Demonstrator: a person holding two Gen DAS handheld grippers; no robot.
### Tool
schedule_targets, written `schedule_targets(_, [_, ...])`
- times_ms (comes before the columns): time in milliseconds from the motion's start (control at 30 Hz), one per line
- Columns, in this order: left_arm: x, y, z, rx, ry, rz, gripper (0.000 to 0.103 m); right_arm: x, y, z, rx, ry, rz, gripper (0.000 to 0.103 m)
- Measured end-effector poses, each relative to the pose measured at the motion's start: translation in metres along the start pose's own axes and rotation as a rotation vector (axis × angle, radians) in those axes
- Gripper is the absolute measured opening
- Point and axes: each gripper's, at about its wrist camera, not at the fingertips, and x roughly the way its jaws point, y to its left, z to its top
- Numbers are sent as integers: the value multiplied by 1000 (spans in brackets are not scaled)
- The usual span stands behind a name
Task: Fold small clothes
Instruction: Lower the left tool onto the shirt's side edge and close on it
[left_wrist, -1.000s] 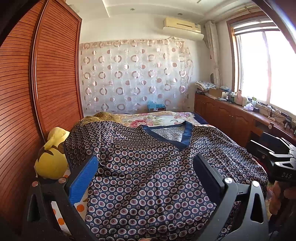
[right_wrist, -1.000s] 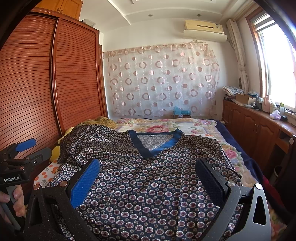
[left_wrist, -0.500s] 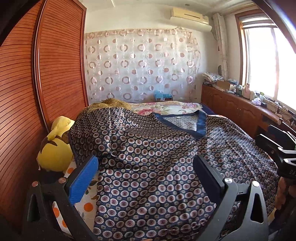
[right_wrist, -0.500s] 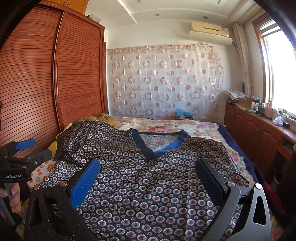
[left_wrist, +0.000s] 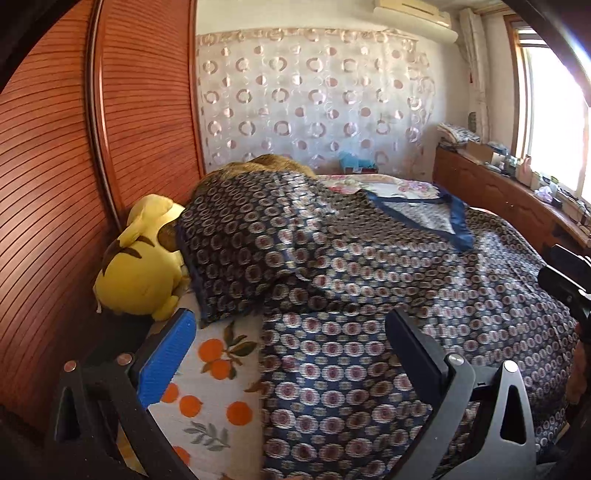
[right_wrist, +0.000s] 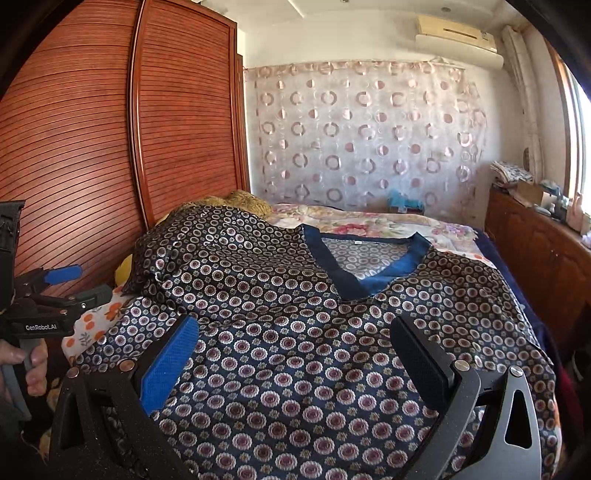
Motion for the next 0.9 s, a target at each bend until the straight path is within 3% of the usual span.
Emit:
schedule_targets(267, [27, 60, 7, -67, 46, 21, 102, 38, 5, 8, -8, 64, 53, 101])
schedule_targets(367, [39, 78, 11, -91, 63, 7, 96, 48, 6, 12, -19, 89, 70, 100])
schedule_targets(433, [50, 87, 12, -110, 98, -9, 86, 52, 7, 13, -20, 103, 84, 100])
schedule_targets(567, [76, 96, 12, -139, 175, -67, 75, 63, 10, 15, -31, 135, 110, 100])
schedule_targets(767, [106, 94, 10, -152, 249, -95, 74, 90, 15, 15, -41, 233, 180, 100])
schedule_targets(900, [117, 91, 8, -133, 278, -99, 74, 97, 18, 18, -53, 244, 194, 100])
